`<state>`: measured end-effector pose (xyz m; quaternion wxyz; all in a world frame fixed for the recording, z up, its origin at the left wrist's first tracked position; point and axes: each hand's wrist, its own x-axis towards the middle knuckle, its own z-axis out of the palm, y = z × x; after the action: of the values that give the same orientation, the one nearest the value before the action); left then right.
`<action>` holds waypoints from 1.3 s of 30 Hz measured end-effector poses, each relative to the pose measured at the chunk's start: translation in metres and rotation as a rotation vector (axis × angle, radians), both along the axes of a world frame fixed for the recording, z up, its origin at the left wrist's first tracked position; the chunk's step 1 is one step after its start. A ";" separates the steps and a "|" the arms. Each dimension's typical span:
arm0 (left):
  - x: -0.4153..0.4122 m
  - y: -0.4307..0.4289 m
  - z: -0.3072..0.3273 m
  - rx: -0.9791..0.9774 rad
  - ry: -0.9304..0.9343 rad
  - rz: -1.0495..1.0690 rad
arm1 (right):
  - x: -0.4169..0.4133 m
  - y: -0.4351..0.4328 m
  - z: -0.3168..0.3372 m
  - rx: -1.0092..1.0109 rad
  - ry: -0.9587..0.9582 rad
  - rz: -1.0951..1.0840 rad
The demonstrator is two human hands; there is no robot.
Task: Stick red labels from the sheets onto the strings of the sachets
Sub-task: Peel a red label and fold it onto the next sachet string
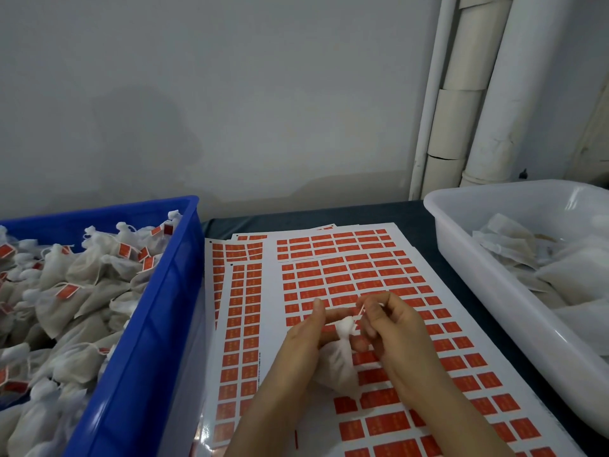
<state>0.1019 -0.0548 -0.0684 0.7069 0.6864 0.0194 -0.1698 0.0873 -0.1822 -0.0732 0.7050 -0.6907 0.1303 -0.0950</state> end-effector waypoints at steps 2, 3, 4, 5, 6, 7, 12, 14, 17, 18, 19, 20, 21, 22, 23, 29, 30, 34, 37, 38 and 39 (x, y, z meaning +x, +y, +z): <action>0.001 -0.006 -0.002 0.001 -0.058 -0.050 | -0.001 -0.001 0.003 0.133 -0.016 0.033; -0.002 -0.004 -0.002 -0.002 -0.112 -0.107 | -0.002 -0.002 0.004 0.207 -0.018 0.047; -0.004 -0.001 -0.001 0.013 -0.148 -0.137 | -0.002 -0.003 0.006 0.280 -0.012 0.057; -0.005 0.001 0.000 0.017 -0.169 -0.132 | -0.002 -0.005 0.007 0.349 -0.005 0.069; -0.005 0.001 -0.001 0.026 -0.179 -0.119 | -0.001 -0.006 0.007 0.414 -0.003 0.083; -0.005 0.001 0.000 0.037 -0.189 -0.114 | 0.001 -0.008 0.007 0.472 -0.006 0.095; -0.006 0.002 0.003 0.091 -0.259 -0.061 | 0.008 -0.014 0.008 0.545 -0.044 0.056; -0.008 0.000 0.003 0.119 -0.263 -0.071 | 0.008 -0.015 0.008 0.503 -0.050 0.034; -0.009 0.001 0.000 0.143 -0.270 -0.099 | 0.009 -0.016 0.007 0.447 -0.056 0.002; -0.010 0.000 0.000 0.142 -0.267 -0.106 | 0.009 -0.016 0.007 0.435 -0.059 -0.012; -0.010 0.000 0.000 0.140 -0.262 -0.107 | 0.008 -0.017 0.007 0.420 -0.060 -0.026; -0.009 0.000 -0.001 0.137 -0.258 -0.111 | 0.008 -0.018 0.007 0.401 -0.059 -0.041; -0.010 0.000 -0.001 0.142 -0.255 -0.118 | 0.008 -0.018 0.007 0.382 -0.056 -0.054; -0.010 0.000 -0.001 0.149 -0.252 -0.130 | 0.009 -0.018 0.007 0.366 -0.050 -0.066; -0.010 0.000 -0.001 0.153 -0.250 -0.135 | 0.009 -0.018 0.008 0.352 -0.042 -0.075; -0.009 0.005 -0.004 0.196 -0.240 -0.140 | 0.010 -0.017 0.007 0.278 -0.061 -0.048; -0.009 0.008 -0.004 0.203 -0.237 -0.149 | 0.009 -0.017 0.007 0.242 -0.082 -0.022; -0.012 0.012 -0.003 0.196 -0.189 -0.159 | 0.007 -0.017 0.005 0.100 -0.122 0.006; -0.012 0.009 0.003 0.200 -0.178 -0.191 | 0.005 -0.016 0.006 0.044 -0.123 0.021; -0.011 0.008 0.001 0.197 -0.173 -0.196 | 0.004 -0.015 0.007 0.042 -0.130 0.033; -0.012 0.008 0.004 0.192 -0.160 -0.192 | 0.003 -0.013 0.007 0.047 -0.135 0.044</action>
<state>0.0902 -0.0470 -0.0645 0.6176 0.7610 -0.0866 -0.1790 0.0901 -0.1955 -0.0663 0.7302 -0.6685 0.0695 -0.1230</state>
